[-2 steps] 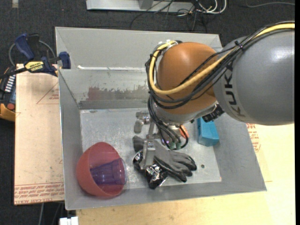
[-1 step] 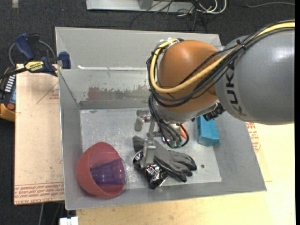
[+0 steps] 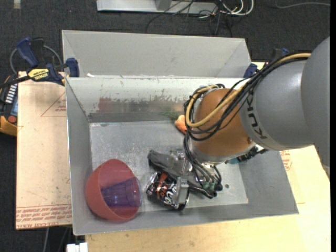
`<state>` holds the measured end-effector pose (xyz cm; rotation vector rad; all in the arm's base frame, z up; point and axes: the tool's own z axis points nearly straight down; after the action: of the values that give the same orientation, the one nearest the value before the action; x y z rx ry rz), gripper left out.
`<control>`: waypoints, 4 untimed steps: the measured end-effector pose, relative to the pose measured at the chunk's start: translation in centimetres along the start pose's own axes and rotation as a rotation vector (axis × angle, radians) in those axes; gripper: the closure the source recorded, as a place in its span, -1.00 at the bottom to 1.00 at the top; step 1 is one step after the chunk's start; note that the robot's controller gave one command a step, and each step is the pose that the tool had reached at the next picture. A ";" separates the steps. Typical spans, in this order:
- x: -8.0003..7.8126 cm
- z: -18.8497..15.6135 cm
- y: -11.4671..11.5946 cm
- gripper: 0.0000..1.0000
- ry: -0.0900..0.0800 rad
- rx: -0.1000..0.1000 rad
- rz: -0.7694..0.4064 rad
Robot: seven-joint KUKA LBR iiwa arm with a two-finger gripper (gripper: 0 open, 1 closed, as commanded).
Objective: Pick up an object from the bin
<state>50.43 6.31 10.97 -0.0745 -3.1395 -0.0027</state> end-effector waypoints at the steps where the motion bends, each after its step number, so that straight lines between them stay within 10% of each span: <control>1: 1.8 -3.6 -2.7 -1.00 0.001 0.000 0.031; 3: 1.0 4.1 -1.5 -1.00 0.002 -0.001 0.430; 4: 2.5 3.9 -0.4 1.00 -0.001 -0.002 0.355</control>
Offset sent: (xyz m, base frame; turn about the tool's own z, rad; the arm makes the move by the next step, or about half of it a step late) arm -0.0104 -0.0058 -0.0013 0.1452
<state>47.93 6.00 7.04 -0.6275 -3.0776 -0.0052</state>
